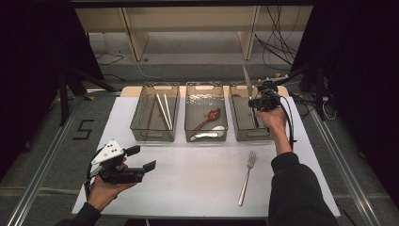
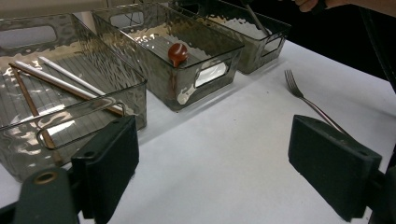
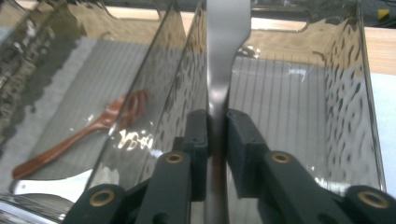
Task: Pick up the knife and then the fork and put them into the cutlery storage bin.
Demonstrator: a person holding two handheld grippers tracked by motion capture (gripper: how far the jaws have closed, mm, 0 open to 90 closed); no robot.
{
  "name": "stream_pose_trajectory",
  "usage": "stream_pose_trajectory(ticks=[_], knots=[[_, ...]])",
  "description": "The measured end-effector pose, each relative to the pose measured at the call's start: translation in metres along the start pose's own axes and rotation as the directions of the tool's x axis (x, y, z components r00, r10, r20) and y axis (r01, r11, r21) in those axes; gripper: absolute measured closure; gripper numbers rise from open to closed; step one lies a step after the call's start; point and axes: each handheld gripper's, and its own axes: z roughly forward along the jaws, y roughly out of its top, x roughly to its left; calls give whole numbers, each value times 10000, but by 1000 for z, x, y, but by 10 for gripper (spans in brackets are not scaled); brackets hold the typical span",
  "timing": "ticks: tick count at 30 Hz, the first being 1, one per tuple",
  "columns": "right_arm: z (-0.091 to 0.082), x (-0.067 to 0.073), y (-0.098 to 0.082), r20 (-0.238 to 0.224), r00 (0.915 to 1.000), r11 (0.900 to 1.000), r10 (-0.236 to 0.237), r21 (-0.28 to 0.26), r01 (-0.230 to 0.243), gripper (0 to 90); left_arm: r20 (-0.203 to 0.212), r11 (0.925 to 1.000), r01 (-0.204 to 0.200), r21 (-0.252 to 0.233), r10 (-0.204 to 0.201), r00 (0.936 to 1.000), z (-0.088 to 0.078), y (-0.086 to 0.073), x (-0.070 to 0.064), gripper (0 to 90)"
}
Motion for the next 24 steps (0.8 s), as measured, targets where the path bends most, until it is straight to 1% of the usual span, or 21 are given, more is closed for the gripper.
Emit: stream_pose_trajectory(ticks=[2, 4, 6, 8, 11, 14, 17, 19, 21, 24], knots=[[-3, 0, 2, -167, 9999, 9998, 19, -215, -23, 704, 3, 10000, 20, -9, -20, 10000, 0, 0, 0, 158], [-7, 0, 3, -296, 9995, 9995, -89, -308, 80, 642, 0, 10000, 13, -12, -13, 10000, 0, 0, 0, 159], [-10, 1, 3, -355, 9993, 9994, -143, -314, 132, 634, 2, 10000, 20, -13, -20, 10000, 0, 0, 0, 158], [-13, 2, 1, -456, 9987, 9994, -234, -279, 222, 604, -2, 10000, 44, -27, -44, 10000, 0, 0, -1, 159], [-18, 4, -4, -621, 9970, 9987, -456, -249, 442, 531, 9, 10000, 12, -1, -12, 10000, 0, 0, 0, 158], [-24, 9, -12, -811, 9936, 9965, -792, -316, 768, 474, 10, 9999, 107, -9, -107, 9999, 1, 0, 0, 158], [-34, 17, -22, -1098, 9867, 9925, -1199, -376, 1164, 432, 10, 9999, 107, -10, -106, 9999, 1, 0, 0, 158], [-41, 23, -30, -1322, 9801, 9887, -1477, -436, 1432, 413, 2, 9999, 105, 1, -105, 9999, 1, 0, 0, 158], [-48, 30, -40, -1502, 9711, 9825, -1853, -457, 1804, 392, -5, 10000, 96, 3, -96, 10000, 1, 0, 0, 158], [-57, 39, -58, -1833, 9582, 9756, -2197, -427, 2155, 373, -29, 10000, 64, 54, -63, 10000, 1, 0, 0, 158]])
